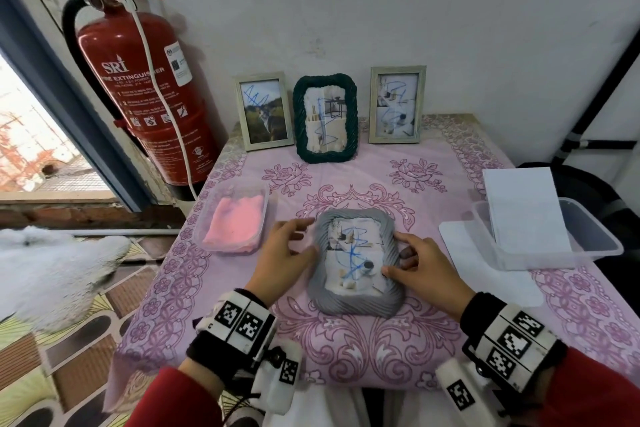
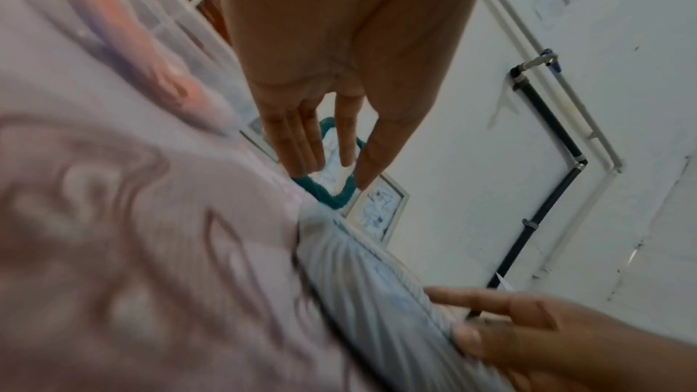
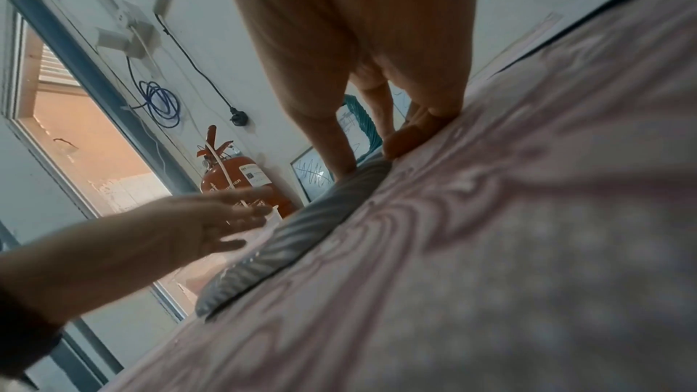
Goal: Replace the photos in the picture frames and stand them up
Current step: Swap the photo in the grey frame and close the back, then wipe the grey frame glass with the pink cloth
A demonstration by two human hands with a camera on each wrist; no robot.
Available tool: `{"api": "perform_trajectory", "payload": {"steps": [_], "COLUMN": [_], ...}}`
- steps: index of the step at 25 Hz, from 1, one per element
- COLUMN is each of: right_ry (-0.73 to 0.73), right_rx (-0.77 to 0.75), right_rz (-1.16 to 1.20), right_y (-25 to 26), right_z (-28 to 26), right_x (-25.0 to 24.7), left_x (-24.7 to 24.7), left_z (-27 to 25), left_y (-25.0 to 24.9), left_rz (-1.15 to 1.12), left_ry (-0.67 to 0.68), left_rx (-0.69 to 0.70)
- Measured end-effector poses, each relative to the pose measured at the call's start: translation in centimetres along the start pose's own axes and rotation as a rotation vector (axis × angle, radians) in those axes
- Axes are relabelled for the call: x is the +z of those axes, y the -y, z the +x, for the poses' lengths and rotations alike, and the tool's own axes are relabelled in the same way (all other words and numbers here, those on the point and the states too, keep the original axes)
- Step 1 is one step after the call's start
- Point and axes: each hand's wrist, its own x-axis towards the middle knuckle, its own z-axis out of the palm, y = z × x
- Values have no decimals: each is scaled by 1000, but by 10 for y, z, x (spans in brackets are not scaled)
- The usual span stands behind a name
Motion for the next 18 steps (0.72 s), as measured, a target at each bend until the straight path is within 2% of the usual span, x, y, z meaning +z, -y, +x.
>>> {"api": "perform_trajectory", "payload": {"steps": [3, 5, 7, 10, 11, 14, 18], "right_ry": [-3, -1, 5, 11, 11, 5, 4], "right_rx": [-21, -26, -26, -25, -25, -24, -22], "right_rz": [9, 24, 40, 65, 70, 89, 103], "right_y": [-2, -3, -5, -7, -7, -9, -11], "right_z": [-2, -3, -3, -3, -3, -2, -2], "right_x": [1, 1, 0, 1, 1, 2, 2], "left_x": [-33, -62, -86, -98, -97, -93, -96], "left_z": [18, 34, 50, 60, 60, 61, 64], "left_y": [-6, -1, 11, 29, 33, 37, 35], "left_rz": [24, 133, 310, 521, 596, 745, 739], "left_ry": [-197, -280, -193, 126, 186, 209, 197], "left_rx": [82, 51, -41, -185, -188, -111, -114]}}
